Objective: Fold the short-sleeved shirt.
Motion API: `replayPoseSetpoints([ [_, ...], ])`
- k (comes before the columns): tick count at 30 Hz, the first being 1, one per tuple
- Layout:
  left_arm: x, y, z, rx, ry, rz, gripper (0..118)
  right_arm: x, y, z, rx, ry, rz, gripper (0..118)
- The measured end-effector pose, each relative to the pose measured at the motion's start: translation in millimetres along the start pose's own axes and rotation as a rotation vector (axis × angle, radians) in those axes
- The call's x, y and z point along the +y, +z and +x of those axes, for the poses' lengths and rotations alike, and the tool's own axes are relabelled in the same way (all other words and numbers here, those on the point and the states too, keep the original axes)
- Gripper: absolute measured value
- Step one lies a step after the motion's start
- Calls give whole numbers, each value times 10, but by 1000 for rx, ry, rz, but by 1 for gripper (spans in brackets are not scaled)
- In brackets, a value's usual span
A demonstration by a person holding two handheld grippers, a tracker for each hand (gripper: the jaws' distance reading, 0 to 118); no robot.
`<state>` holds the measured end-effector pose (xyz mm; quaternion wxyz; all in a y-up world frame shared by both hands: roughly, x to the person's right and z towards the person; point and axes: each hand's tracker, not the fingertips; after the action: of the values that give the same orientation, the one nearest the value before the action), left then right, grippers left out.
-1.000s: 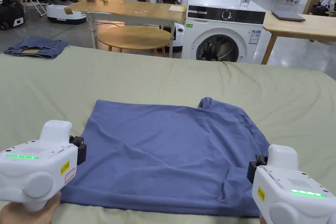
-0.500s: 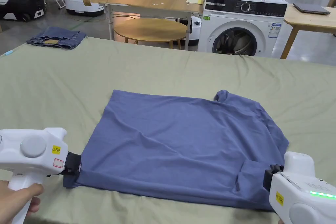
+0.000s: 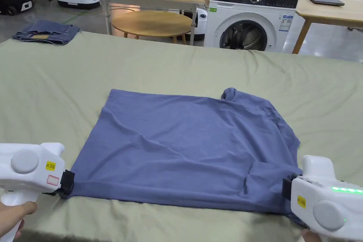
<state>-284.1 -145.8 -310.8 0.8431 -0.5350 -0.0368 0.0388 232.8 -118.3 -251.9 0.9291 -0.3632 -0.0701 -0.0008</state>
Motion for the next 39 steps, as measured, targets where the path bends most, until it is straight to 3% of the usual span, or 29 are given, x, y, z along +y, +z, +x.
replayPoseSetpoints([
  [1, -17, -21, 42, 34, -47, 7, 1, 26, 6, 43, -4, -2, -14, 12],
  [4, -22, -7, 30, 24, -34, 14, 0, 92, 23, 203, -3, -20, -75, 51],
  [12, -39, 12, -37, 3, -4, 30, 0, -53, -242, 417, 30, -36, -309, 57],
  [16, -41, 18, -54, 1, -7, 34, 0, -268, -526, 398, 65, -19, -376, 44],
  [17, -37, 26, -68, -4, -4, 35, 0, -263, -469, 381, 65, -11, -339, 33],
  [18, -37, 39, -79, -7, -2, 36, 0, -251, -423, 363, 60, -6, -332, 7],
  [20, -39, 75, -79, -11, 0, 44, 0, -182, -405, 365, 157, -47, -327, 6],
  [23, -4, 149, -68, -8, -6, 72, 0, -91, -317, 336, 103, 3, -292, 6],
  [32, 552, 557, -22, -43, 13, 230, 0, 581, -36, 341, 123, -12, -158, 6],
  [39, 1270, 513, 4, -24, 13, 284, 0, 1182, -349, 304, 112, -16, -123, 6],
])
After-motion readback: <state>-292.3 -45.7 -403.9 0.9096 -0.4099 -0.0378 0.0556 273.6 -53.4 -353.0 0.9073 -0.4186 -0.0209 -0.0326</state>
